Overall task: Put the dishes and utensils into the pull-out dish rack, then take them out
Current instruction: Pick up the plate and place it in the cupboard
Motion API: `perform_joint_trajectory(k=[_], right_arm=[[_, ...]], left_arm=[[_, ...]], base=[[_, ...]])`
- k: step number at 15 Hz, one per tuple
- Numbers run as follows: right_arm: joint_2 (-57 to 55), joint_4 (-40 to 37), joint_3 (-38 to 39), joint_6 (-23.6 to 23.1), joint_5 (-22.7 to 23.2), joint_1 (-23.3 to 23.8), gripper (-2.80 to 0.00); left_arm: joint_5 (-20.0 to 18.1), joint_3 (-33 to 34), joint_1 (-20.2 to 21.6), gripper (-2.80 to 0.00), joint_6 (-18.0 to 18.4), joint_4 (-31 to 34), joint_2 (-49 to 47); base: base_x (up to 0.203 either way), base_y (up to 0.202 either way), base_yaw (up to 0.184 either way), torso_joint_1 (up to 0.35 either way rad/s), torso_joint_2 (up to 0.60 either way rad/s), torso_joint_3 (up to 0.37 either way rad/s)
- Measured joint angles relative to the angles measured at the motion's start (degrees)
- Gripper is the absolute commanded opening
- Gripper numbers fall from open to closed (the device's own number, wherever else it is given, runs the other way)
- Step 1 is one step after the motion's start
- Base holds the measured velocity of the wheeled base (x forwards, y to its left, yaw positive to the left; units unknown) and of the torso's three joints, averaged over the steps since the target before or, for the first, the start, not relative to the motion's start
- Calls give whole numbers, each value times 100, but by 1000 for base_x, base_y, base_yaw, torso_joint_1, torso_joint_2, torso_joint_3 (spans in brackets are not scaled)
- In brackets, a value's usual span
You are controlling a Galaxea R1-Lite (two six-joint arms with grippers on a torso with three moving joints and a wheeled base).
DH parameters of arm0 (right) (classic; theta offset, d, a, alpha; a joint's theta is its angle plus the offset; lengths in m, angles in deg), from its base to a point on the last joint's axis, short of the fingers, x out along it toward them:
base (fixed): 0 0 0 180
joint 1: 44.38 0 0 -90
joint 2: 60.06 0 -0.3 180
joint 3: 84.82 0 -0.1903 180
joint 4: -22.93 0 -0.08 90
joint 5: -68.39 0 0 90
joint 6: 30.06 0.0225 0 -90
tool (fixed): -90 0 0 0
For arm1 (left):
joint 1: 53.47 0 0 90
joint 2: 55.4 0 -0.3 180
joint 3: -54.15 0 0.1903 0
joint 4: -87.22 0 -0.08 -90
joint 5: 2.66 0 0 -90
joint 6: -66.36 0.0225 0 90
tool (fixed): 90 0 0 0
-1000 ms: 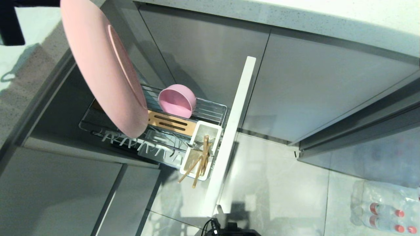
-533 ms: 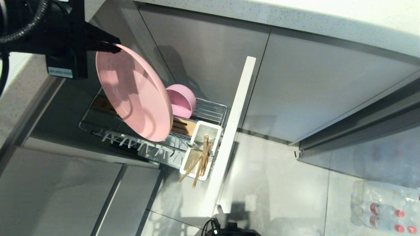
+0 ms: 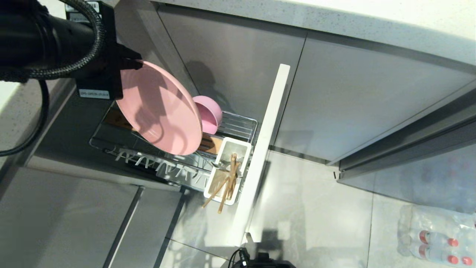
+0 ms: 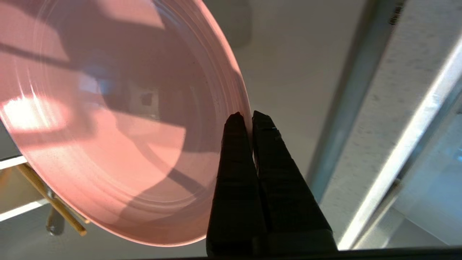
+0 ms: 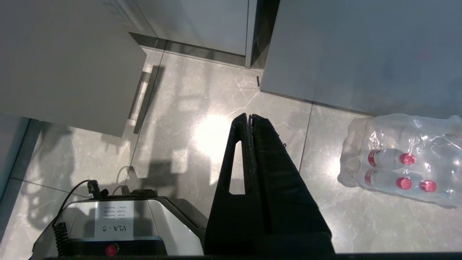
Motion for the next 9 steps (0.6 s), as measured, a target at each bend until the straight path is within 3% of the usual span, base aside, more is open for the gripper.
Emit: perform_joint_trajectory(k=[5, 9], right_arm=[[0, -1, 0, 0, 1, 0, -280], [0, 2, 0, 0, 2, 0, -280]], left_arm=[[13, 387, -4, -280, -82, -132, 63], [58, 1137, 0, -280, -48, -1214, 196]], base=[[0, 0, 0, 0, 0, 0], [0, 0, 0, 0, 0, 0]])
